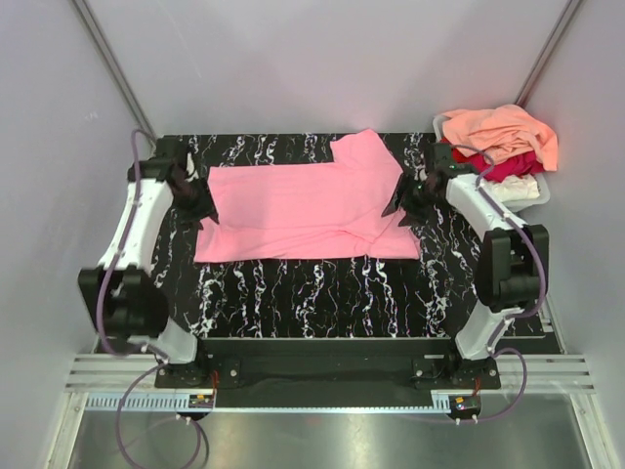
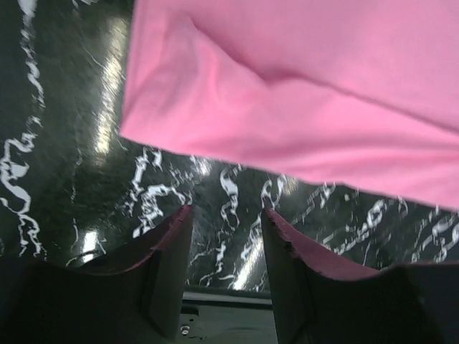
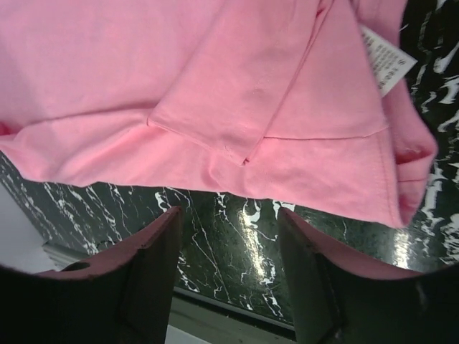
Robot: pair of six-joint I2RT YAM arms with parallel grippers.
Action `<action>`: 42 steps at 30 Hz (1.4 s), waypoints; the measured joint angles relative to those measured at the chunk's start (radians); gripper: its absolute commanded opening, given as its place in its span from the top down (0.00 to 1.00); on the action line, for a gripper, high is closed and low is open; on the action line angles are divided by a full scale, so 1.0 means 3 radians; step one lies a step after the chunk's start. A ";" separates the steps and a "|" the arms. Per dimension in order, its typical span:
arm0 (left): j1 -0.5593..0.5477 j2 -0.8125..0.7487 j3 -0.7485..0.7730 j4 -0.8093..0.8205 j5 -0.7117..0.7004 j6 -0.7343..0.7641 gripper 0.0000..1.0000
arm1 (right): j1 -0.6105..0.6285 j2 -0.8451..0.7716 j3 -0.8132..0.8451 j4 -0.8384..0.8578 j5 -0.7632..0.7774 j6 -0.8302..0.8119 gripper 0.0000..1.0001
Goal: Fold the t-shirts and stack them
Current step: Fold the tshirt
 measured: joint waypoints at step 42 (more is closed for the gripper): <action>-0.0173 -0.2912 -0.1826 0.0472 -0.0120 0.0228 0.57 | 0.0308 0.0959 0.0211 0.0426 -0.0317 0.0211 1.00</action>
